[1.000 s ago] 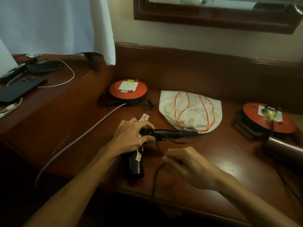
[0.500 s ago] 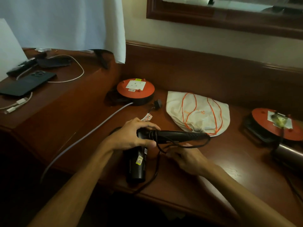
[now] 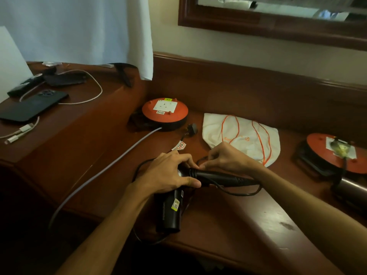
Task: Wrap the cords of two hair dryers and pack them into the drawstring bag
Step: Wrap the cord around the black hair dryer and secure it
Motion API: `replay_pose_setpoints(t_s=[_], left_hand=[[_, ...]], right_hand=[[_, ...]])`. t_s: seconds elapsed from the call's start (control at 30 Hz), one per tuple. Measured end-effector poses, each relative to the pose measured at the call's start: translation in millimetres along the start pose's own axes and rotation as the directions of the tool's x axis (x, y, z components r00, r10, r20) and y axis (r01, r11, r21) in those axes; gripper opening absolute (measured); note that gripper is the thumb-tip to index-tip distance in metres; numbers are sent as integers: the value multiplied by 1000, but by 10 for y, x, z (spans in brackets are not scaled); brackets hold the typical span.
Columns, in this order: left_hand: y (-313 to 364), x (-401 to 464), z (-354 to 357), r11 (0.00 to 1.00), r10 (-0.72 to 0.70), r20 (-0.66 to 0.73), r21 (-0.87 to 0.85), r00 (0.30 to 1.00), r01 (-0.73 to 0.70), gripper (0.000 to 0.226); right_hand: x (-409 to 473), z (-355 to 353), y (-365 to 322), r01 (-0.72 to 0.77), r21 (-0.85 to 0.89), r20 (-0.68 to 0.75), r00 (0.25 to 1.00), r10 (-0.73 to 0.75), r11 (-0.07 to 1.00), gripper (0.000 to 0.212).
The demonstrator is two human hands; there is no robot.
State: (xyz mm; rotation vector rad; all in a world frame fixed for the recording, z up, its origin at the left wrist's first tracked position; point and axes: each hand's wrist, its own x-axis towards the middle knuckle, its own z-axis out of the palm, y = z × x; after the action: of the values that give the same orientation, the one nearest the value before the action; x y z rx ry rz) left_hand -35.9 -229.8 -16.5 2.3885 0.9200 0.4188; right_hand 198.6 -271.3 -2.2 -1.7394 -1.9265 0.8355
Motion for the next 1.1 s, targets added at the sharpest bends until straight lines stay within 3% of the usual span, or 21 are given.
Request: replay_pose_setpoints(t_s=[0.13, 0.23, 0.4, 0.47, 0.53, 0.63, 0.73, 0.87, 0.93, 1.0, 1.1], left_hand=[[134, 1, 48, 989, -4, 44, 148, 999, -2, 52], [172, 1, 5, 992, -27, 71, 123, 997, 18, 64], [279, 6, 75, 954, 53, 157, 283, 986, -96, 48], [303, -5, 79, 944, 72, 156, 308, 985, -118, 49], [285, -11, 55, 948, 69, 130, 299, 989, -105, 53], [326, -36, -90, 970, 50, 42, 234, 998, -58, 50], [470, -32, -311, 978, 56, 42, 197, 998, -63, 42], [539, 50, -462, 971, 50, 57, 231, 997, -61, 42], [538, 70, -491, 996, 30, 57, 84, 998, -34, 45], [537, 58, -475, 994, 45, 39, -98, 998, -41, 46], [460, 19, -323, 983, 51, 2, -176, 999, -50, 33]], right_hand=[[-69, -137, -293, 26, -9, 160, 987, -24, 1000, 31], [-210, -283, -469, 63, -3, 286, 956, -59, 998, 21], [-335, -273, -545, 168, -152, 358, 928, -104, 974, 15], [-400, -308, -541, 187, -190, 281, 951, -129, 964, 19], [-451, -432, -499, 172, -276, 113, 983, -146, 946, 33], [-498, -667, -316, -29, -465, -186, 980, -66, 885, 69], [-617, -905, -177, -90, -235, -294, 956, 17, 968, 82], [-1061, -1207, -583, 71, -20, -176, 982, -73, 997, 39], [-1282, -1159, -825, 179, 7, -67, 982, -178, 984, 25], [-1455, -914, -953, 232, -32, 29, 973, -231, 972, 22], [-1608, -410, -827, 227, -114, 124, 969, -213, 967, 33]])
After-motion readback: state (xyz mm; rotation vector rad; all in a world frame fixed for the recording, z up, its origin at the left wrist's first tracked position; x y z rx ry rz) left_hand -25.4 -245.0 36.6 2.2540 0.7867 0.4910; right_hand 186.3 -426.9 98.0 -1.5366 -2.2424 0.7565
